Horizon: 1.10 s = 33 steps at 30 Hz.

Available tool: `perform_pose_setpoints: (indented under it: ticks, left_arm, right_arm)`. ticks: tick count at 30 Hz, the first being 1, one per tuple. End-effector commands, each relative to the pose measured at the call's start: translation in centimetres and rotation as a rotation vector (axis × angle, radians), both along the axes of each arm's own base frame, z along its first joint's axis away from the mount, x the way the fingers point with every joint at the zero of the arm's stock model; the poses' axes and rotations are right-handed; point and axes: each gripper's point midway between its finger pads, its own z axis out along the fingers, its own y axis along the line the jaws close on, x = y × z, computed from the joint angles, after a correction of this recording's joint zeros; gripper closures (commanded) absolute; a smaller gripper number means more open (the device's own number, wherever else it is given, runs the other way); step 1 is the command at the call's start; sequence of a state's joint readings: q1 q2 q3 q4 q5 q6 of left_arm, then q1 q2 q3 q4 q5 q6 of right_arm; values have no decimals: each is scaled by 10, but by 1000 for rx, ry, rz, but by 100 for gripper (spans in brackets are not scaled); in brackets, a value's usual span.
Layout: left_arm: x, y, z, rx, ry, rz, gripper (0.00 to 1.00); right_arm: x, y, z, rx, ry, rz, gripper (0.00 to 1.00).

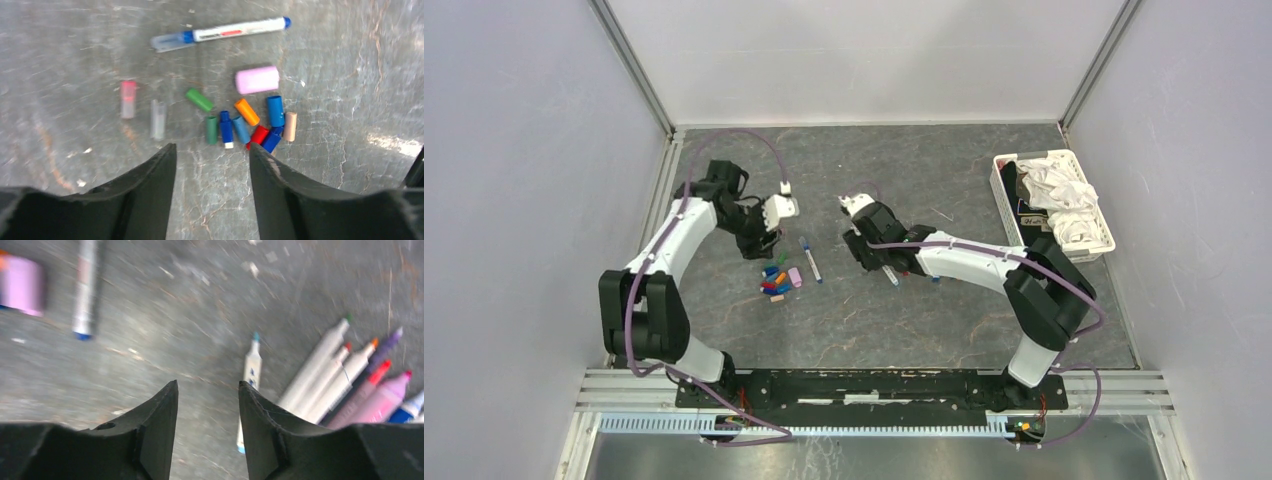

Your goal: Open the pen caps

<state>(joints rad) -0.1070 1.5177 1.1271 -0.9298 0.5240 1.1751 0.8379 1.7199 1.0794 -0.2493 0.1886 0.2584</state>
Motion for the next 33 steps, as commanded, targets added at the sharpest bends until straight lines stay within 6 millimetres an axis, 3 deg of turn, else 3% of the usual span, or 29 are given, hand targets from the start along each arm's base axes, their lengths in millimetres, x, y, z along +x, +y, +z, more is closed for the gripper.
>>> perform_pose_setpoints:
  ticks: [1, 4, 8, 11, 12, 18, 22, 26, 31, 33]
  left_arm:
    - [6, -5, 64, -117, -29, 123, 35]
    - [13, 2, 91, -115, -59, 202, 32]
    - [13, 7, 113, -141, -85, 261, 31]
    - [15, 10, 130, -165, -135, 301, 5]
    - [19, 11, 135, -175, -155, 330, 1]
    - [34, 20, 160, -203, -259, 451, 0]
    - [39, 23, 162, -210, -282, 490, 0]
    - [40, 24, 151, -189, -248, 487, 0]
    - [24, 19, 129, -169, -188, 396, 0]
    - [13, 15, 120, -167, -166, 340, 0]
  right_arm:
    - [9, 66, 45, 155, -65, 85, 44]
    - [6, 103, 43, 182, -39, 154, 40]
    - [6, 131, 30, 158, -16, 193, 39]
    - [8, 138, 15, 128, -7, 200, 40]
    - [9, 138, 10, 120, -3, 200, 42]
    - [7, 134, -18, 76, 22, 202, 50]
    - [5, 129, -32, 45, 33, 208, 54]
    - [1, 119, -39, 18, 30, 218, 68]
    - [-3, 108, -20, 32, 4, 242, 99]
    - [-6, 108, -4, 75, 4, 271, 100]
